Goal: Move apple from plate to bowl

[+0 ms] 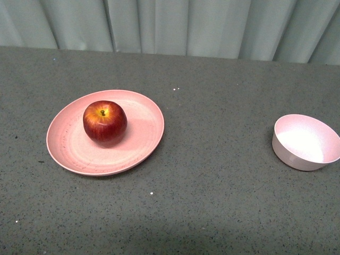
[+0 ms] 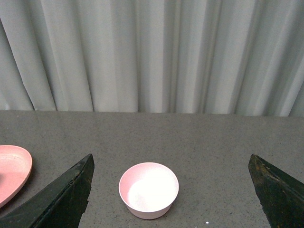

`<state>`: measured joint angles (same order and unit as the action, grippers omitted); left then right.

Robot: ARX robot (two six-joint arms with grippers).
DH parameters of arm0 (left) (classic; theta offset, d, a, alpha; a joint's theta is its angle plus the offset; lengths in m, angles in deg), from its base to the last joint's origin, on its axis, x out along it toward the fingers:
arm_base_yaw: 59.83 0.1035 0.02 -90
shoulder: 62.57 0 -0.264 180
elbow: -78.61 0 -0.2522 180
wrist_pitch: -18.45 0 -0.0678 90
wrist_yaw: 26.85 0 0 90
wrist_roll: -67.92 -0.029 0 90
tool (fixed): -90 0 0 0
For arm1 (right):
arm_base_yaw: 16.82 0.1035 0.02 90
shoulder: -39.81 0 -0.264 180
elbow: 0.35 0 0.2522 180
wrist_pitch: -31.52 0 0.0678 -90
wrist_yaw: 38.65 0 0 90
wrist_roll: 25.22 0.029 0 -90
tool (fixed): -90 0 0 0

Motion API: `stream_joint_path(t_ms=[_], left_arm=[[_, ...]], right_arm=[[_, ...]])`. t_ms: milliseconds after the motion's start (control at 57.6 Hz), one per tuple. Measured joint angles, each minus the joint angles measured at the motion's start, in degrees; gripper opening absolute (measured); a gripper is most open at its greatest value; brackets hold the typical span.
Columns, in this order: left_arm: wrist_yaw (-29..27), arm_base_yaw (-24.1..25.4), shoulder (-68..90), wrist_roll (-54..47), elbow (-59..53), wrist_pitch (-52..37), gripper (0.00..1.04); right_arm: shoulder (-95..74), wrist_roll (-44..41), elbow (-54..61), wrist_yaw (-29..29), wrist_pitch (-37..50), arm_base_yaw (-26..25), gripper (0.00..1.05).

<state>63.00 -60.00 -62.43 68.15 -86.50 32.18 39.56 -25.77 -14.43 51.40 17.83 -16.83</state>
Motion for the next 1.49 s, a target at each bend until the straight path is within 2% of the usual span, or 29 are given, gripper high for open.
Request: stream_joint_path(t_ms=[1492], left_arm=[[0.0, 0.0, 0.0, 0.0, 0.0, 0.0, 0.98]], right_arm=[[0.0, 0.0, 0.0, 0.0, 0.0, 0.0, 0.95]])
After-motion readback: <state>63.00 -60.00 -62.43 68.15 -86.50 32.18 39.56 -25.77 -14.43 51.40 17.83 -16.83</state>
